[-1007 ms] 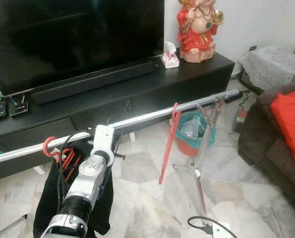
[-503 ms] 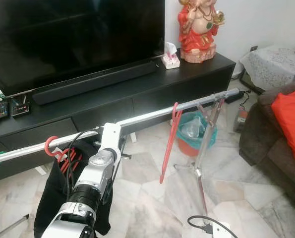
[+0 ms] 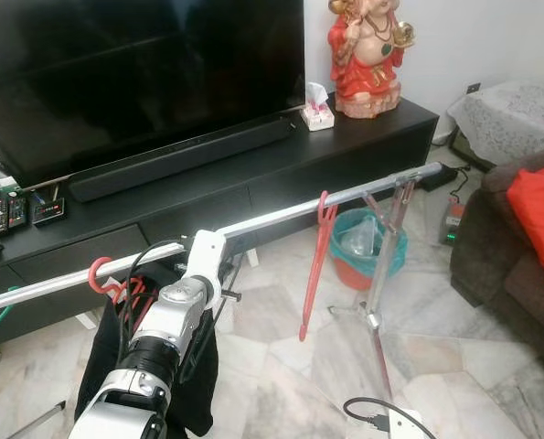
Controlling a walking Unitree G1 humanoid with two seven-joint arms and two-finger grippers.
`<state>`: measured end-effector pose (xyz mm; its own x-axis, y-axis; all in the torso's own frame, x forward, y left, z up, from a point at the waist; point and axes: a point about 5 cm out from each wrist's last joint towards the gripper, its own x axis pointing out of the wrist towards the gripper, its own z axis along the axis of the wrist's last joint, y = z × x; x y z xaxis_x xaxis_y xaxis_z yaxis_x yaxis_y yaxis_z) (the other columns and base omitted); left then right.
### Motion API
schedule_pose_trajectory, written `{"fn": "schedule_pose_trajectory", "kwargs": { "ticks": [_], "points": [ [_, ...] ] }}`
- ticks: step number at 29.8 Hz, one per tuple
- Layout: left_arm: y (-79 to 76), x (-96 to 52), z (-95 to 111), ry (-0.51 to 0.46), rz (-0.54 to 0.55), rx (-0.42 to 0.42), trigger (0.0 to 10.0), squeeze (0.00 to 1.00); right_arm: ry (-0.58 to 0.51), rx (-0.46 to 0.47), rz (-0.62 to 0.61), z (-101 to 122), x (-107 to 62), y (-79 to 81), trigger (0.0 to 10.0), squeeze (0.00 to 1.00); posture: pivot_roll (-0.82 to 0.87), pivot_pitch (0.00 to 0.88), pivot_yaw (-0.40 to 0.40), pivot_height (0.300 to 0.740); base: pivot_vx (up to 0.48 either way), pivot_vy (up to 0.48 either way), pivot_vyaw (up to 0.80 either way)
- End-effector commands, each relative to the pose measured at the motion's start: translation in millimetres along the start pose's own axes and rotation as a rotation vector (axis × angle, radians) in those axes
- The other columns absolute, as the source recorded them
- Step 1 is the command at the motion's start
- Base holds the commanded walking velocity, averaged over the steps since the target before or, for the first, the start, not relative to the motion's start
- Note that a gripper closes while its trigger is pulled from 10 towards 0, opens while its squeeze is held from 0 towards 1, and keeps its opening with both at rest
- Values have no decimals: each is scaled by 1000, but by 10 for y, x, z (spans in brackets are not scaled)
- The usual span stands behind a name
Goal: Hang hanger
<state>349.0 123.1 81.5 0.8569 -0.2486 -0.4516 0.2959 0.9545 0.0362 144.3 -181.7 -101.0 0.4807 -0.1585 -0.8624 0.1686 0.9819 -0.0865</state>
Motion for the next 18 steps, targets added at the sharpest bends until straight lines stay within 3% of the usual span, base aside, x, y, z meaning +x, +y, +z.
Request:
{"fn": "schedule_pose_trajectory", "kwargs": {
  "ticks": [1,3,10,17,18],
  "points": [
    [-16,-16,-335,153,-15,-8,10000,0,-1,9,10,2,-2,44,10000,0,-3,0,128,740,0,0,0],
    [-18,-12,-305,137,-13,-42,10000,0,-2,10,10,2,-2,44,10000,0,0,0,127,740,0,0,0],
    [-52,-2,-271,149,-37,-14,10000,0,-2,5,11,6,0,35,10000,0,-2,0,123,740,0,0,0],
    [-66,3,-195,100,-34,-17,10000,0,-1,-2,11,5,0,23,10000,0,0,0,116,740,0,0,0],
    [-56,-3,-205,103,-31,-16,10000,698,-1,-3,11,5,0,22,10000,0,0,0,116,740,0,0,0]
  ]
}}
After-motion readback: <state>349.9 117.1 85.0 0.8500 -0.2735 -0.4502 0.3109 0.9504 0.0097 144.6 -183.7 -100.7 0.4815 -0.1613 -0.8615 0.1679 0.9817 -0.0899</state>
